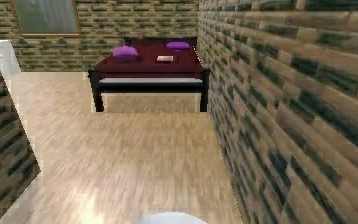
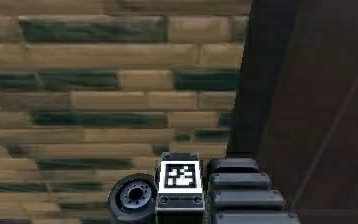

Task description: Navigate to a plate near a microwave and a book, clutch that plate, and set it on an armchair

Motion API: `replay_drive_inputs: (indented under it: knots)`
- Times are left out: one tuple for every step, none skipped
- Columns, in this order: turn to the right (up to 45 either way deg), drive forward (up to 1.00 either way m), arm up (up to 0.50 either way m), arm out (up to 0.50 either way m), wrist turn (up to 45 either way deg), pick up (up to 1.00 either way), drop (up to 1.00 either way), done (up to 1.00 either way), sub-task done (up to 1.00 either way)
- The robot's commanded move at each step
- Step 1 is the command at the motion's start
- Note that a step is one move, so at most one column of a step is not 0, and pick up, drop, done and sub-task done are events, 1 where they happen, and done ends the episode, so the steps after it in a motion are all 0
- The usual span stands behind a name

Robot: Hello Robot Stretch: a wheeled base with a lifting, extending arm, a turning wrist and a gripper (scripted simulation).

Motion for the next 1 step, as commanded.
replay_drive_inputs:
  knots:
    - [-30.0, 0.00, 0.00, 0.00, 0.0, 0.00, 0.00, 0.00, 0.00]
